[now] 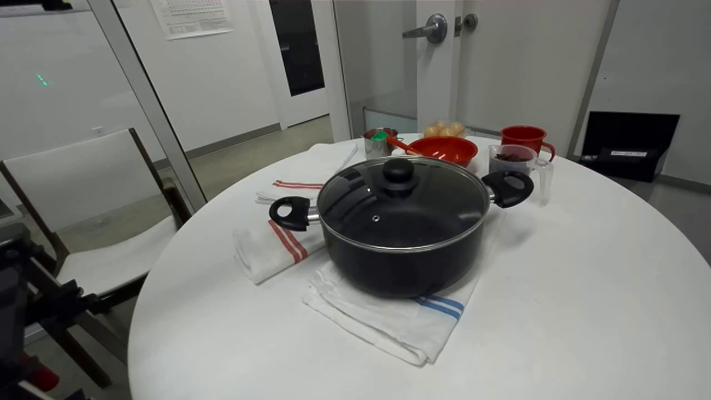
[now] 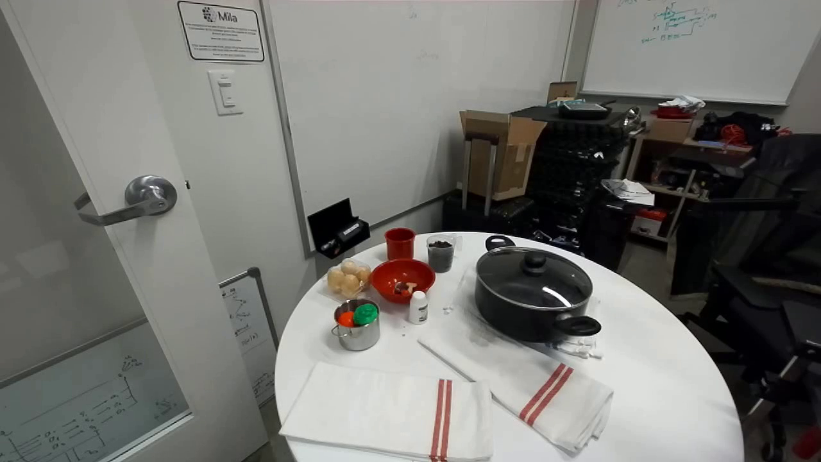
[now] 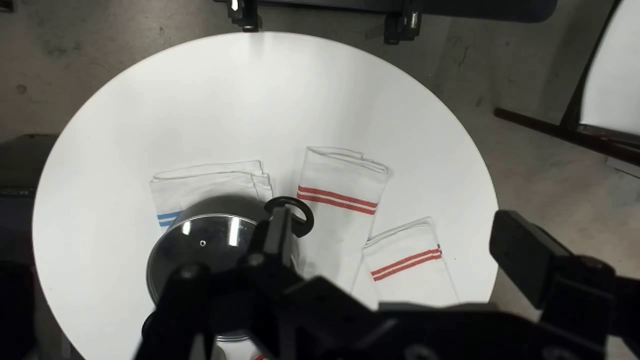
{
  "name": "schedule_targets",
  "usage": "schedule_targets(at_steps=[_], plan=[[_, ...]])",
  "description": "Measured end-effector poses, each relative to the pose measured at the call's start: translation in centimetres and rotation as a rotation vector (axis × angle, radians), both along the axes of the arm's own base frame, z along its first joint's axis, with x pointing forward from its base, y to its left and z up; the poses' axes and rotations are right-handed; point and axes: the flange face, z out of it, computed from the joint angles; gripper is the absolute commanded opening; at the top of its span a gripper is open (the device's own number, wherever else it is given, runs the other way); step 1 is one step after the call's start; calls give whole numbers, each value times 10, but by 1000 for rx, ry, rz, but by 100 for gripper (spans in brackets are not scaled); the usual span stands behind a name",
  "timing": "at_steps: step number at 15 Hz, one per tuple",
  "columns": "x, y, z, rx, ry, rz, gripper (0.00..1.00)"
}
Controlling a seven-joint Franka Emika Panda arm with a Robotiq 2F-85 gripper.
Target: Take the lid on the pot and put it on the tea towels
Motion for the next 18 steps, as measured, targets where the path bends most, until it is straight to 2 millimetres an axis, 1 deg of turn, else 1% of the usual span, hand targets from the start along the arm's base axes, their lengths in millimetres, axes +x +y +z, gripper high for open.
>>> schedule_targets(at_steps=[2, 4, 7, 11, 18], plan=[[1, 0, 0, 0, 1, -1, 100], [5, -2, -3, 1, 10, -6, 100], [26, -11, -12, 9, 42, -27, 100], [74, -30, -42, 18, 109, -73, 100], [163, -66, -113, 1, 199, -210, 100]])
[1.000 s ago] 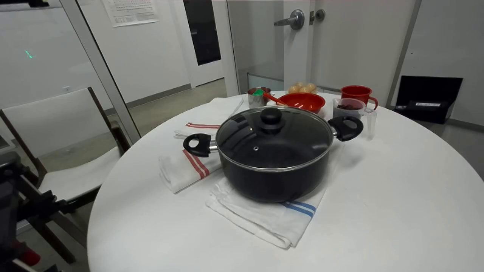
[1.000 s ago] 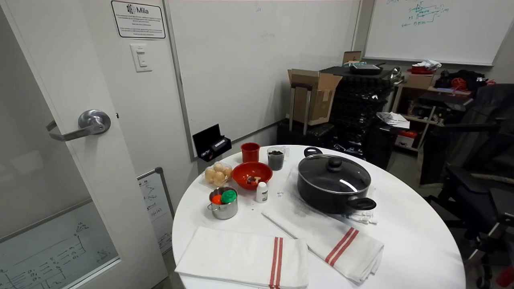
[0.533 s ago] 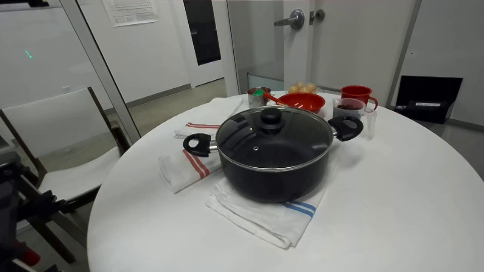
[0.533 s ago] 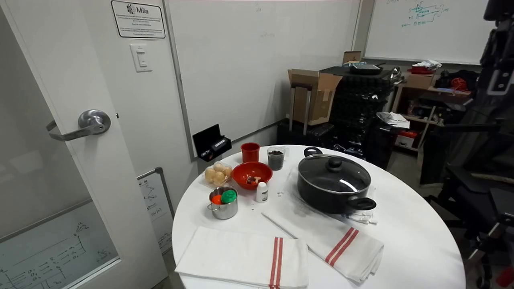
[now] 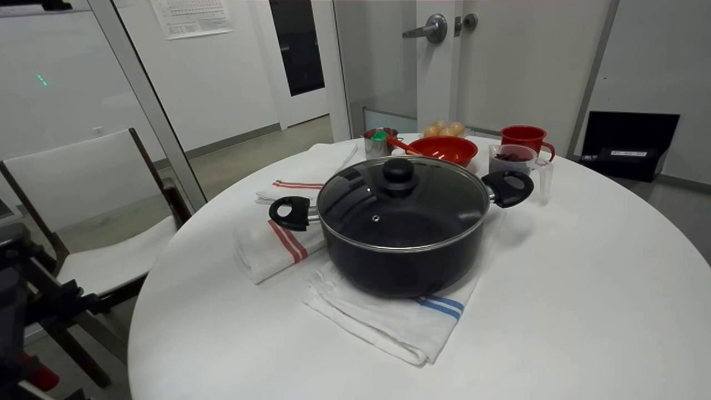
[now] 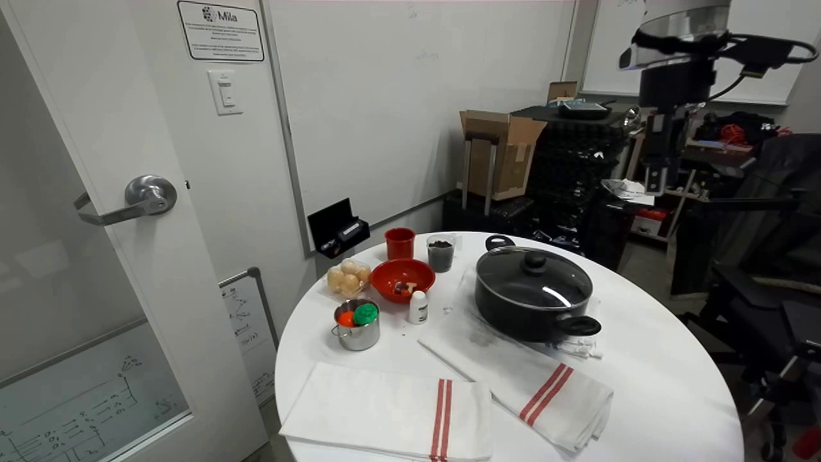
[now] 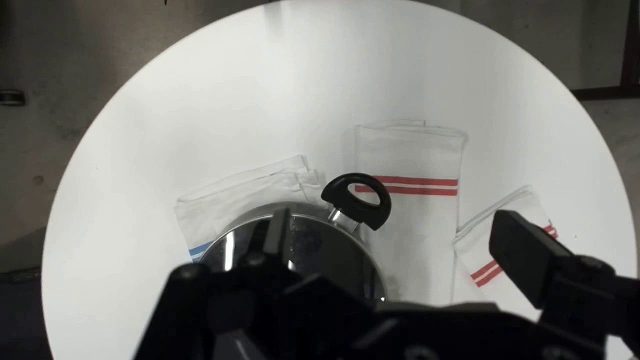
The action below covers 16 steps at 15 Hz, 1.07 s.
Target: Take the lid on the pot and put it on the tea towels
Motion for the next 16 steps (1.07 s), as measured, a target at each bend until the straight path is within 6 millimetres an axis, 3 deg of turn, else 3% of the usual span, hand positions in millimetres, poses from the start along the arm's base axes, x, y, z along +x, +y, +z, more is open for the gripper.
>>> schedule_targets(at_steps=[7, 12, 16], plan=[[67, -24, -76, -48, -8, -178, 100], [94, -33, -126, -84, -15, -277, 100], [109, -49, -152, -115, -16, -362, 100]])
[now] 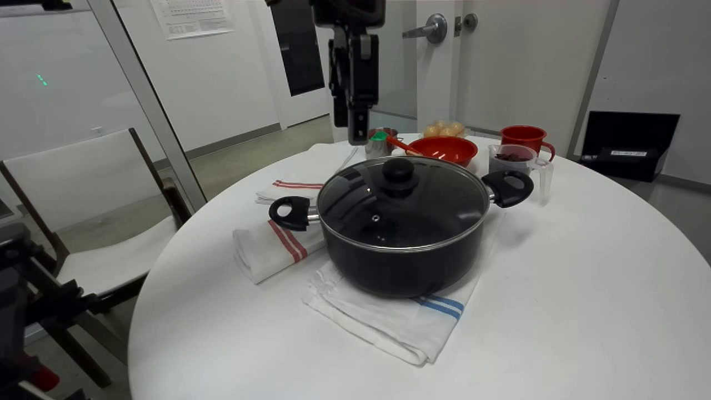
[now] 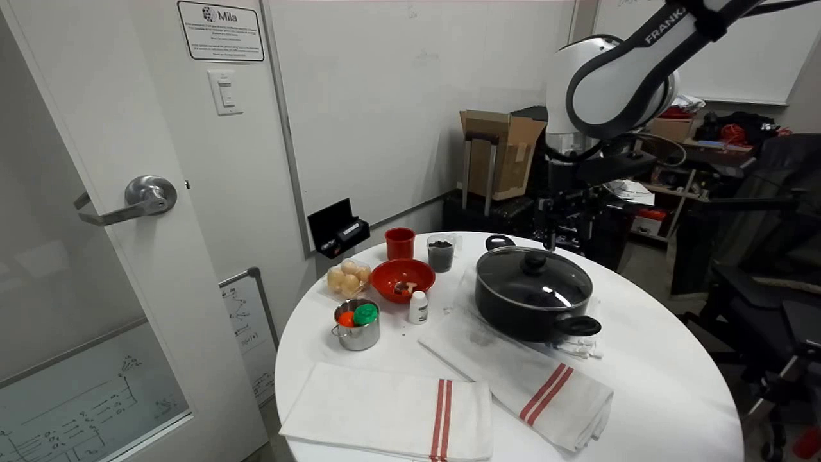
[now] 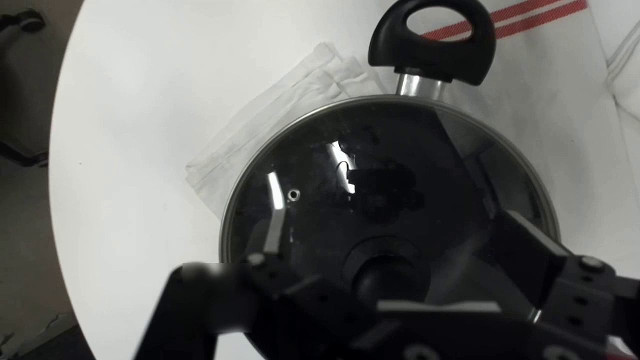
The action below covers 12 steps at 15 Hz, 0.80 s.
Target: Take the lid on the pot and put it on the tea towels
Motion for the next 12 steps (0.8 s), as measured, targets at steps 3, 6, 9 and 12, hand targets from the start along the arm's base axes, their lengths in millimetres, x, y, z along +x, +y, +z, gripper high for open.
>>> schedule_targets(at_steps=[3, 6, 9, 12], plan=[[9, -12, -15, -21, 3, -55, 100], [19, -18, -28, -24, 5, -94, 100], [28, -19, -44, -8, 9, -115, 100], [37, -18, -58, 6, 13, -129, 100]])
